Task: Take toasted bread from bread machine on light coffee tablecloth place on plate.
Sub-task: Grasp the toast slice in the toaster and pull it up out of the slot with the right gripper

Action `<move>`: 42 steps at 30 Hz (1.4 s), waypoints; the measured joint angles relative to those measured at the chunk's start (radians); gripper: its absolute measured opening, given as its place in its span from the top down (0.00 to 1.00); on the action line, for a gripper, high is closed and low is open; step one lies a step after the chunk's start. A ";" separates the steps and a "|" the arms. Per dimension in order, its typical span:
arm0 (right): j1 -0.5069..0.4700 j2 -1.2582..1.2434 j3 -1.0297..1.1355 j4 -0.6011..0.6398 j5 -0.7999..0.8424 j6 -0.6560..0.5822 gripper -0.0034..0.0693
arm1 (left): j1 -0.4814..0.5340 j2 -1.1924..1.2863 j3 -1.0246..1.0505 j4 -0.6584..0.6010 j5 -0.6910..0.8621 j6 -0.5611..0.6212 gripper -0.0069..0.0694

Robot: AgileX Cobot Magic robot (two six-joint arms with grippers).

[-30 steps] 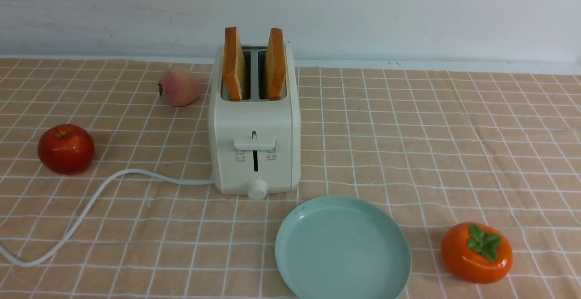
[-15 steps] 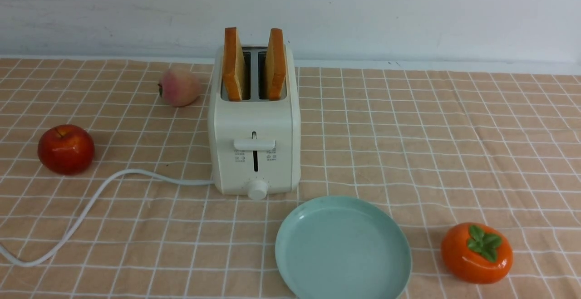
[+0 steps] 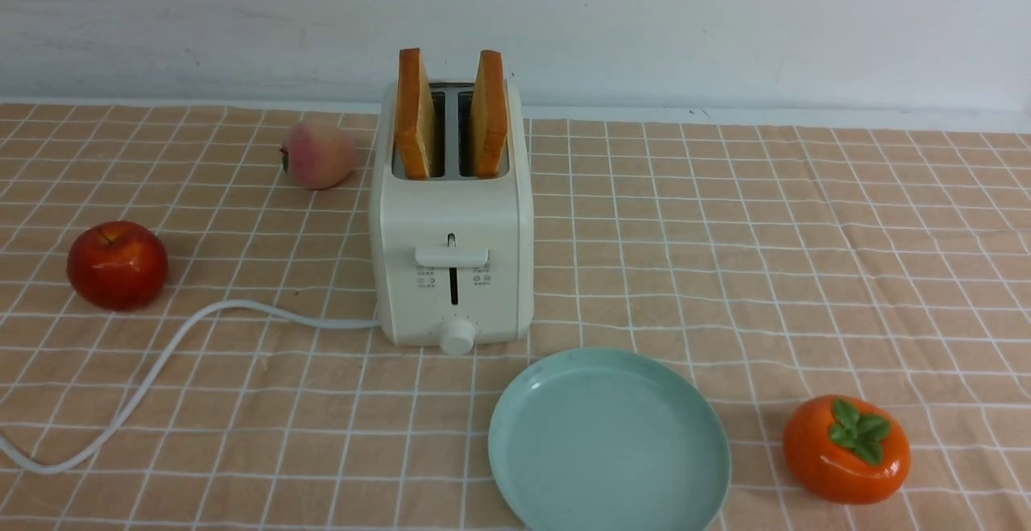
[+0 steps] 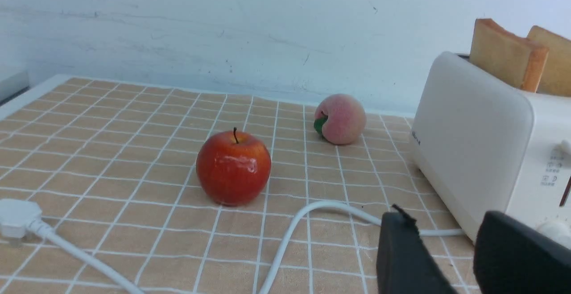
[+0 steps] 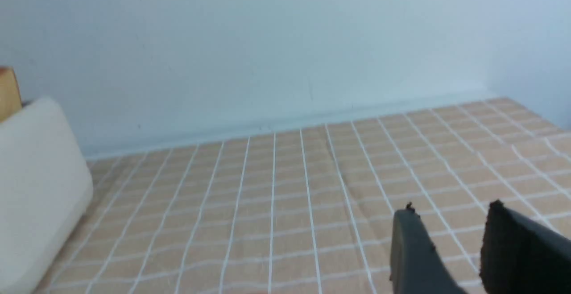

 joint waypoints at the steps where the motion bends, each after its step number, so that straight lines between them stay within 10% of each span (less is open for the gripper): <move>1: 0.000 0.000 0.000 0.004 -0.016 0.000 0.62 | 0.000 0.000 0.000 0.000 0.000 0.000 0.60; 7: 0.000 0.000 0.000 0.017 -0.071 0.011 0.62 | 0.000 0.000 0.000 -0.005 -0.159 -0.025 0.60; 14: 0.000 0.000 -0.011 0.115 -0.363 0.265 0.62 | 0.000 0.000 0.000 -0.090 -0.588 -0.315 0.60; 20: 0.000 0.101 -0.258 0.070 -0.393 0.285 0.62 | 0.000 0.080 -0.182 -0.093 -0.565 -0.383 0.60; 27: 0.000 0.421 -0.808 -0.129 -0.080 0.288 0.62 | 0.000 0.375 -0.625 -0.062 -0.148 -0.383 0.60; 32: 0.000 0.742 -1.173 -0.240 0.424 0.288 0.62 | 0.000 0.612 -0.895 -0.048 0.486 -0.383 0.60; 42: 0.062 1.162 -1.192 -0.099 0.656 0.293 0.62 | -0.063 0.722 -0.847 -0.084 0.767 -0.381 0.60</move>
